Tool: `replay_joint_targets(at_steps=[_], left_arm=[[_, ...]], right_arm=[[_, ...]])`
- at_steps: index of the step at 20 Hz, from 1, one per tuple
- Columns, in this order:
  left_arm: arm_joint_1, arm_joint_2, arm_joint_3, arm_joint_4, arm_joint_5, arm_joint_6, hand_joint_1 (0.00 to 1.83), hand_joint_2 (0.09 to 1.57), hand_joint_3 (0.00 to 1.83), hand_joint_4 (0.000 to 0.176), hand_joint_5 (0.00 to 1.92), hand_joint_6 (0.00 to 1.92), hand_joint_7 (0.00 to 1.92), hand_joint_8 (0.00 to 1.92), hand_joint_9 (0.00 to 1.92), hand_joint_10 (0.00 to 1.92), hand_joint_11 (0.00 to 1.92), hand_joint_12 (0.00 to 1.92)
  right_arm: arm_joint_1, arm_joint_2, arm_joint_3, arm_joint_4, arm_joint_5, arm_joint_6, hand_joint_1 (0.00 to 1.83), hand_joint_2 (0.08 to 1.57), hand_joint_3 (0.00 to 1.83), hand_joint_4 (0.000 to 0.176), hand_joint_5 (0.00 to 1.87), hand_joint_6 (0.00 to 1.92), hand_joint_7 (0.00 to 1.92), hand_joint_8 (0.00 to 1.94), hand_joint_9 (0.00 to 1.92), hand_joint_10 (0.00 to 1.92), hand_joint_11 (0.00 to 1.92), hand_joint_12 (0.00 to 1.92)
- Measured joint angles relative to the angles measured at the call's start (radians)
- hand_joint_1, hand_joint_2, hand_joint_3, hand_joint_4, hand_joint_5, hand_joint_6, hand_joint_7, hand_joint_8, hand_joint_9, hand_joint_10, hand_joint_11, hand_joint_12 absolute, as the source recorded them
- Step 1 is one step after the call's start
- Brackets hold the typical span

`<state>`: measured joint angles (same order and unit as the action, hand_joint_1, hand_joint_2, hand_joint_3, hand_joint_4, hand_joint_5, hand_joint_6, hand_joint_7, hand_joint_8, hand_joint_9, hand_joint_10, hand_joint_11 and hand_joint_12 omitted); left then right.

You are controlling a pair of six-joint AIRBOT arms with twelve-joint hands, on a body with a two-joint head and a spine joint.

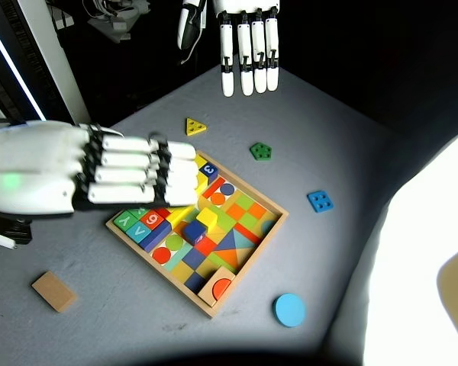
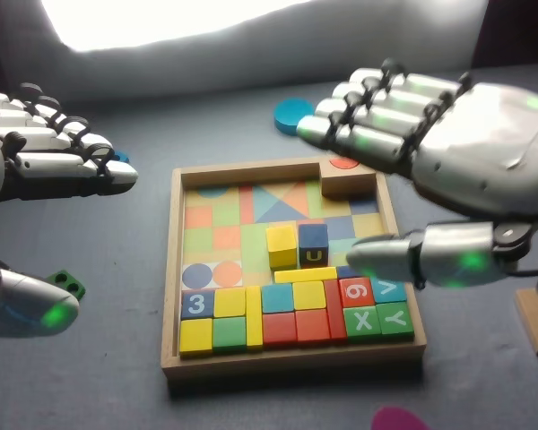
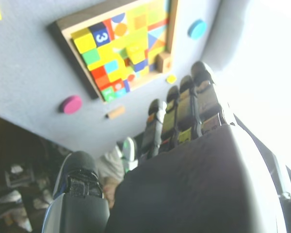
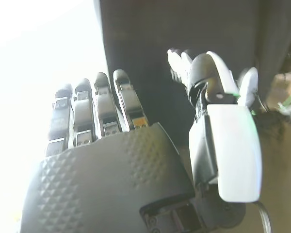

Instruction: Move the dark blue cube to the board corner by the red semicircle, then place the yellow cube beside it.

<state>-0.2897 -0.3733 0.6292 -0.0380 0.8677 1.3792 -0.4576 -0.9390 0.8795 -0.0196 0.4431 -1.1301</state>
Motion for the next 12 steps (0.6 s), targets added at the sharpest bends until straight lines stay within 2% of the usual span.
replay_joint_targets(at_steps=[1, 2, 3, 5, 6, 7, 12], left_arm=[[0.0, 0.0, 0.003, 0.0, 0.0, 0.0, 0.0, 1.18, 0.0, 0.056, 0.02, 0.0, 0.0, 0.0, 0.0, 0.0, 0.0, 0.13], [0.0, -0.003, 0.006, -0.003, 0.0, -0.001, 0.0, 1.19, 0.0, 0.058, 0.02, 0.0, 0.0, 0.0, 0.0, 0.0, 0.0, 0.13], [-0.003, -0.005, 0.006, 0.006, 0.001, 0.002, 0.0, 1.19, 0.0, 0.058, 0.0, 0.0, 0.0, 0.0, 0.0, 0.0, 0.0, 0.08], [-0.006, -0.013, 0.012, 0.0, 0.0, 0.001, 0.0, 1.2, 0.0, 0.057, 0.01, 0.0, 0.0, 0.0, 0.0, 0.0, 0.0, 0.01], [-0.006, -0.015, 0.021, -0.006, 0.0, 0.0, 0.0, 1.2, 0.0, 0.058, 0.01, 0.0, 0.0, 0.0, 0.0, 0.0, 0.0, 0.01], [-0.004, -0.017, 0.032, -0.007, -0.001, -0.008, 0.0, 1.2, 0.0, 0.054, 0.02, 0.01, 0.0, 0.0, 0.0, 0.0, 0.01, 0.01], [0.002, -0.024, 0.045, 0.003, 0.008, -0.016, 0.0, 1.2, 0.0, 0.062, 0.02, 0.0, 0.0, 0.0, 0.0, 0.0, 0.02, 0.02]], right_arm=[[0.0, -0.01, 0.004, 0.015, -0.024, -0.006, 0.0, 1.16, 0.0, 0.061, 0.0, 0.0, 0.0, 0.0, 0.0, 0.0, 0.0, 0.0], [0.0, -0.02, 0.009, 0.027, -0.043, -0.022, 0.0, 1.16, 0.0, 0.07, 0.09, 0.04, 0.0, 0.0, 0.0, 0.0, 0.0, 0.0], [0.0, -0.028, 0.013, 0.053, -0.053, -0.048, 0.0, 1.16, 0.0, 0.071, 0.2, 0.08, 0.0, 0.0, 0.0, 0.0, 0.0, 0.0], [0.0, -0.045, 0.025, 0.106, -0.058, -0.084, 0.0, 1.16, 0.0, 0.056, 0.47, 0.2, 0.0, 0.0, 0.0, 0.0, 0.0, 0.0], [0.0, -0.053, 0.033, 0.122, -0.06, -0.093, 0.0, 1.16, 0.0, 0.053, 0.57, 0.17, 0.0, 0.0, 0.0, 0.0, 0.0, 0.0], [0.0, -0.057, 0.033, 0.159, -0.068, -0.124, 0.0, 1.16, 0.0, 0.041, 0.64, 0.18, 0.0, 0.0, 0.0, 0.0, 0.0, 0.0], [0.005, -0.121, 0.065, 0.364, -0.076, -0.318, 0.0, 1.17, 0.0, 0.032, 0.73, 0.2, 0.0, 0.0, 0.0, 0.0, 0.0, 0.0]])
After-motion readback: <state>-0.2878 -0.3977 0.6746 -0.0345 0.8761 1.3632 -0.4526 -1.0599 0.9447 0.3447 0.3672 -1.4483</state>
